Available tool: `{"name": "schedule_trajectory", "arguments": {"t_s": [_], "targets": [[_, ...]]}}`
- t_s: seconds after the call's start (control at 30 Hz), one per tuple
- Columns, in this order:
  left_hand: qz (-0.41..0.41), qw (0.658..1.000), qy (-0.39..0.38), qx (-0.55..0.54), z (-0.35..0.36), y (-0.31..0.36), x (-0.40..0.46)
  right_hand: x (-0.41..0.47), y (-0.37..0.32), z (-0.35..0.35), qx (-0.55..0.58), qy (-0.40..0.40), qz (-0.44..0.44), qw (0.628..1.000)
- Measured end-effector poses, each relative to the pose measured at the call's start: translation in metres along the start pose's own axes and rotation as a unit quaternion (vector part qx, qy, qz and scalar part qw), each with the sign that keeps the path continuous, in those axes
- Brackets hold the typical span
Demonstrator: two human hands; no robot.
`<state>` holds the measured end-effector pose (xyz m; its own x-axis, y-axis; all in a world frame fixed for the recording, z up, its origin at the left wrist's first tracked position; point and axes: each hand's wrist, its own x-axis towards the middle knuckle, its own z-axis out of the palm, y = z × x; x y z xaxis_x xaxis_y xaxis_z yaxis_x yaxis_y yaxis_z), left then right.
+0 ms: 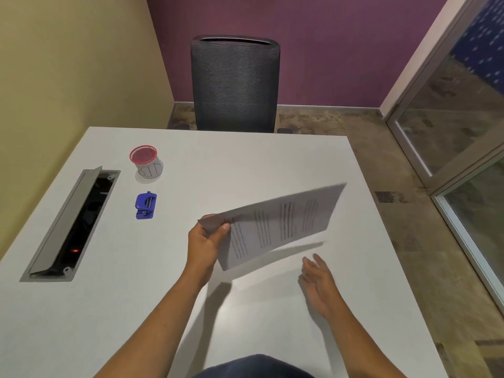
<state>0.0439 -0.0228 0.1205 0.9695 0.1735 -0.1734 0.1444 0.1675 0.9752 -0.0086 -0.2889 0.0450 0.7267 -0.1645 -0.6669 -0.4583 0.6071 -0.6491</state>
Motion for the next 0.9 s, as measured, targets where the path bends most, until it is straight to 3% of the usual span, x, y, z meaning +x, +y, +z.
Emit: {"name": "schedule_trajectory", "arguments": {"t_s": [0.13,0.33,0.5,0.6,0.73,0.9], "targets": [[-0.033,0.996,-0.026,-0.073,0.010,0.005,-0.007,-0.007,0.002,0.011,0.093,-0.102,0.029,0.990],[-0.055,0.992,-0.031,-0.112,0.016,0.002,-0.022,-0.014,-0.028,0.034,0.142,-0.190,-0.048,0.970],[-0.058,0.989,-0.033,-0.134,0.015,-0.001,-0.025,-0.011,-0.044,0.040,0.059,-0.078,-0.084,0.992],[-0.069,0.990,0.003,-0.127,0.003,-0.006,-0.022,-0.012,-0.049,0.042,-0.004,-0.059,-0.120,0.991],[-0.068,0.993,0.049,-0.079,-0.020,-0.011,-0.015,-0.021,-0.058,0.044,-0.134,-0.097,-0.211,0.964],[0.005,0.986,-0.077,0.150,-0.028,-0.009,-0.008,-0.027,-0.068,0.053,-0.225,-0.089,-0.284,0.928]]}}
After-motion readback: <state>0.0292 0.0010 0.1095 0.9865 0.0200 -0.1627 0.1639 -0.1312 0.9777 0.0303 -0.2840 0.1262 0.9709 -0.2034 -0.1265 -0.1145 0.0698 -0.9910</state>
